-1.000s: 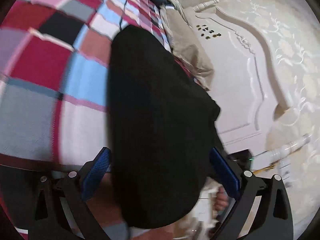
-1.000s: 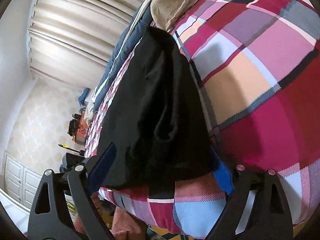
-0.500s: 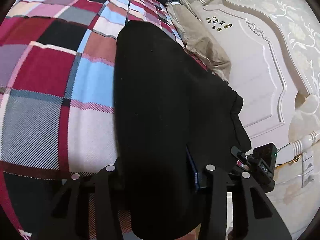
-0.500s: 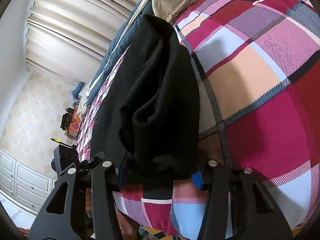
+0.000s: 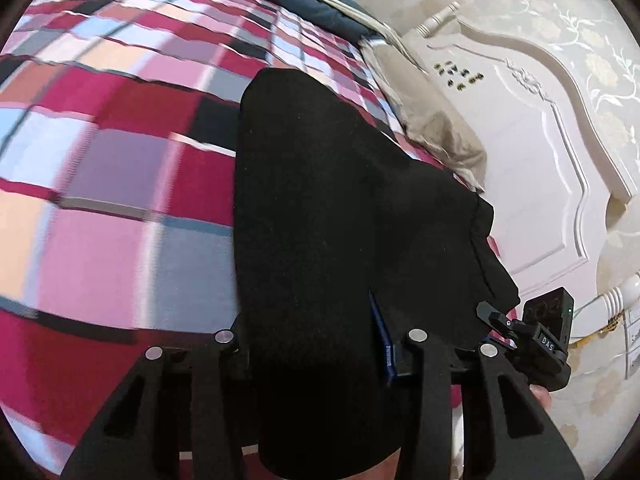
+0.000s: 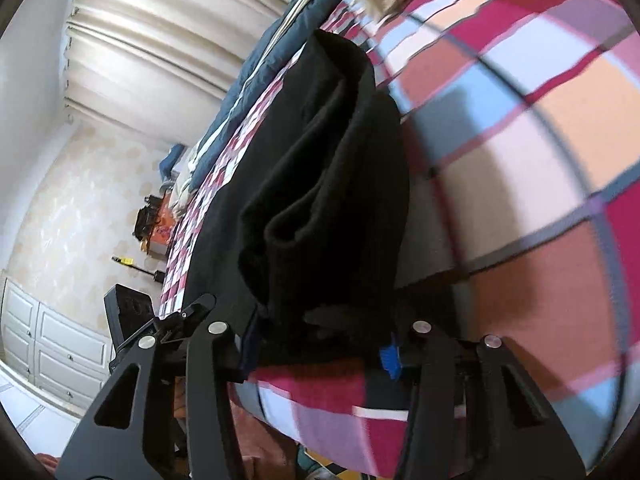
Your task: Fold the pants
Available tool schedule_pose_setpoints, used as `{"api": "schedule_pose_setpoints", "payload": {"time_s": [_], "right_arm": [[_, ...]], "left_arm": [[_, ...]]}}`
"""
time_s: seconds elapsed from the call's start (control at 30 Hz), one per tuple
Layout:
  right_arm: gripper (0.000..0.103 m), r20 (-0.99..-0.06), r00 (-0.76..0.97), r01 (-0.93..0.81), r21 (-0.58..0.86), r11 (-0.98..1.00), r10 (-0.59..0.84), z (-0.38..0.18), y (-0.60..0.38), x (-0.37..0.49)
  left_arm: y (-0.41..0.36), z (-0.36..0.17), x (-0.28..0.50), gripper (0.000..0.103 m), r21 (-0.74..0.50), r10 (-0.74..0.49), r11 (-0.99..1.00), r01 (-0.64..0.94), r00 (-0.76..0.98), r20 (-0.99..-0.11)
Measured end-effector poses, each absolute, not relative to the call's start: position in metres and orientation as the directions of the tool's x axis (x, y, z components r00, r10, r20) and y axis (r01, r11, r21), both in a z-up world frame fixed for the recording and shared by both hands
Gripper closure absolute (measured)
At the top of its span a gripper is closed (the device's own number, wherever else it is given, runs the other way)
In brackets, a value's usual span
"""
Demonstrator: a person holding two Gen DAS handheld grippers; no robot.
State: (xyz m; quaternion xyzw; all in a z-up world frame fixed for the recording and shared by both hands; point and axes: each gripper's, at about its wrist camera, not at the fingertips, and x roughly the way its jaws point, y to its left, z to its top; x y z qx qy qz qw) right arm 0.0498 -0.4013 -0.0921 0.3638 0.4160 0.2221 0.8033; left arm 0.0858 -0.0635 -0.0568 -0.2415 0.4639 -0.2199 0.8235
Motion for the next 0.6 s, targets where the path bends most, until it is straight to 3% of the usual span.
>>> {"api": "schedule_pose_setpoints", "payload": {"time_s": [0.6], "right_arm": [[0.057,-0.483,0.507,-0.084,0.796,0.599,0.714,-0.097,-0.354,0.057]], "left_arm": [[0.003,-0.06,0.069,0.059,-0.602,-0.548,0.794,0.084,0.528,-0.649]]}}
